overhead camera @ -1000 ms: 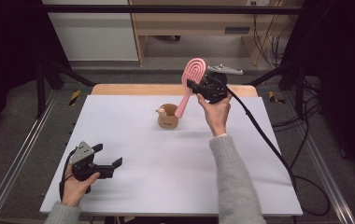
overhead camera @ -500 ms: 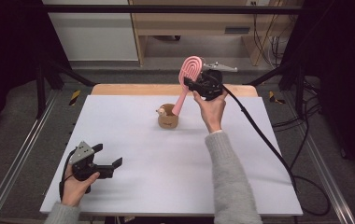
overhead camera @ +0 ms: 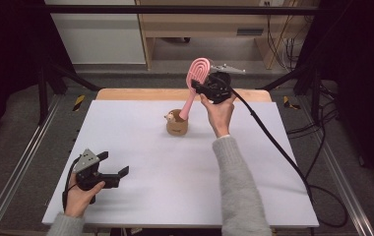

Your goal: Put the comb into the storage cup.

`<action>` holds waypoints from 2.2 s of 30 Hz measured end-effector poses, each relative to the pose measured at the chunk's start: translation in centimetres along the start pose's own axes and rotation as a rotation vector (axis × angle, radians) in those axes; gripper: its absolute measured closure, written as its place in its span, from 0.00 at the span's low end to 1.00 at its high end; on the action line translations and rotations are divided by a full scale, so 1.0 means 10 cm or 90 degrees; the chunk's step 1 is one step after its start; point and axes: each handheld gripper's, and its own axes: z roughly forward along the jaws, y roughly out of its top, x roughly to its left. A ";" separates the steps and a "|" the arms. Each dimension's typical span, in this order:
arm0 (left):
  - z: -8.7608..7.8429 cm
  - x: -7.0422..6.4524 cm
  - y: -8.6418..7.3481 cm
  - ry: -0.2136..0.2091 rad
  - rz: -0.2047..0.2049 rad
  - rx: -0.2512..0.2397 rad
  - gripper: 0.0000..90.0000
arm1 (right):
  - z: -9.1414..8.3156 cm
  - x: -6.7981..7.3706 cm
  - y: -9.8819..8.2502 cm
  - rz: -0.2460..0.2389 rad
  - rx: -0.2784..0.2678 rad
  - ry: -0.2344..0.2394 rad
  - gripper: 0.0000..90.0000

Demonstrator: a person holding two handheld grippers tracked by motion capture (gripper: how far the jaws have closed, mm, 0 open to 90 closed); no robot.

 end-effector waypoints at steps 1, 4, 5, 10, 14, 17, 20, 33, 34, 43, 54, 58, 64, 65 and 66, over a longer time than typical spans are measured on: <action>0.00 0.00 0.00 0.000 -0.001 -0.001 0.01 | 0.01 0.00 0.00 0.001 0.000 0.000 0.71; 0.00 0.00 0.00 0.000 0.000 0.000 0.00 | 0.03 -0.01 -0.01 0.001 0.001 -0.002 0.71; 0.00 0.00 0.00 0.000 0.000 -0.001 0.01 | 0.04 -0.01 -0.01 0.002 0.002 -0.002 0.71; 0.00 0.00 0.00 0.000 0.000 0.000 0.01 | 0.07 -0.01 -0.01 0.001 0.001 -0.004 0.71; 0.00 0.00 0.00 0.000 0.002 0.002 0.01 | 0.10 0.00 -0.02 -0.001 0.002 -0.004 0.71; 0.00 0.00 0.00 -0.001 0.002 0.002 0.01 | 0.14 0.01 -0.03 -0.003 0.004 -0.006 0.71; 0.00 0.00 -0.01 0.000 0.003 0.002 0.01 | 0.16 0.01 -0.04 0.000 0.006 -0.005 0.71; 0.01 0.00 -0.01 -0.001 0.003 0.003 0.01 | 0.27 0.00 -0.10 0.001 0.014 -0.015 0.71; 0.01 0.00 -0.01 -0.001 0.003 0.003 0.01 | 0.28 0.00 -0.10 0.000 0.014 -0.015 0.71; 0.01 0.00 -0.01 -0.002 0.001 0.003 0.01 | 0.34 0.01 -0.15 -0.001 0.024 -0.023 0.71; 0.01 0.00 -0.01 -0.002 0.002 0.003 0.01 | 0.39 0.02 -0.21 0.001 0.035 -0.022 0.71; 0.01 0.00 -0.01 -0.002 0.002 0.003 0.01 | 0.41 0.02 -0.23 0.001 0.040 -0.025 0.71; 0.01 0.00 -0.01 -0.002 0.002 0.002 0.01 | 0.45 0.03 -0.27 0.004 0.044 -0.027 0.71; 0.01 0.00 -0.01 -0.003 0.002 0.002 0.01 | 0.46 0.03 -0.28 0.005 0.045 -0.027 0.71; 0.01 0.00 -0.01 -0.003 0.002 0.003 0.01 | 0.47 0.03 -0.29 0.003 0.046 -0.028 0.71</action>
